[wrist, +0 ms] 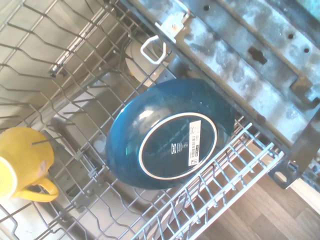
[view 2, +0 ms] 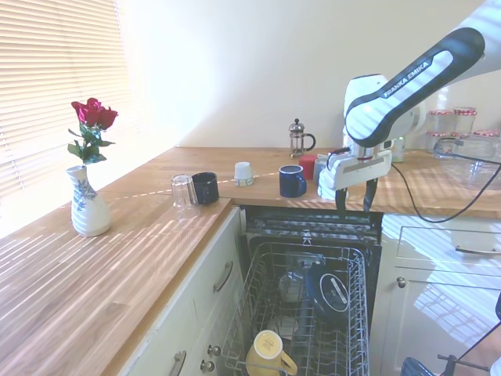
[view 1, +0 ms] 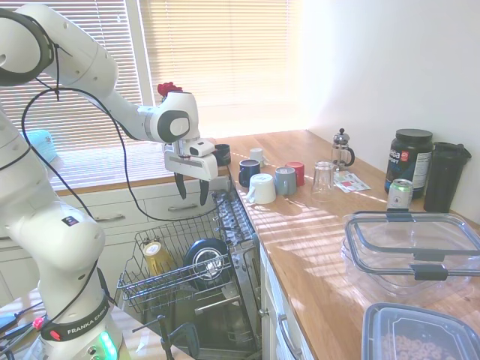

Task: Unload the mug from the dish rack

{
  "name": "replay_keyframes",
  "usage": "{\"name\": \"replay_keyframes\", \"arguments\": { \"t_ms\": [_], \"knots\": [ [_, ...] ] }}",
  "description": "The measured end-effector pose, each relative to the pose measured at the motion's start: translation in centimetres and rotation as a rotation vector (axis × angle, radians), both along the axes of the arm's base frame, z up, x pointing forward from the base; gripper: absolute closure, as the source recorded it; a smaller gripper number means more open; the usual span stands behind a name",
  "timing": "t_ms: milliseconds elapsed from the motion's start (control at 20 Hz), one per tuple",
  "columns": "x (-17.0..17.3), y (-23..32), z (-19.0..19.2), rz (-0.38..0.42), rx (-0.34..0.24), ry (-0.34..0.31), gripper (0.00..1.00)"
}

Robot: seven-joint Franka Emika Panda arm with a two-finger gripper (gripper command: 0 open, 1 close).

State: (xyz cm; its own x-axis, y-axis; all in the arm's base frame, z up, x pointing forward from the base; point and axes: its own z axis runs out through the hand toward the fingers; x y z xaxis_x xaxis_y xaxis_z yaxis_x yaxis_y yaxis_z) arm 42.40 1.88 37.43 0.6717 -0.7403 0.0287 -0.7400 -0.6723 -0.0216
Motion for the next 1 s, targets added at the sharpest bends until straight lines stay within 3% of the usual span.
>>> {"name": "replay_keyframes", "arguments": {
  "t_ms": [250, 400, 600, 750, 1000],
  "knots": [
    [0.2, 1.5, -1.1, 0.054, -0.007, 0.026, 0.00],
    [0.7, 4.3, -3.1, 0.119, -0.028, 0.052, 0.00],
    [0.9, 8.5, -5.9, 0.236, -0.081, 0.032, 0.00],
    [0.3, 12.4, -9.2, 0.320, -0.117, 0.035, 0.00],
    [-1.4, 16.5, -15.4, 0.409, -0.120, 0.066, 0.00]
  ]
}}
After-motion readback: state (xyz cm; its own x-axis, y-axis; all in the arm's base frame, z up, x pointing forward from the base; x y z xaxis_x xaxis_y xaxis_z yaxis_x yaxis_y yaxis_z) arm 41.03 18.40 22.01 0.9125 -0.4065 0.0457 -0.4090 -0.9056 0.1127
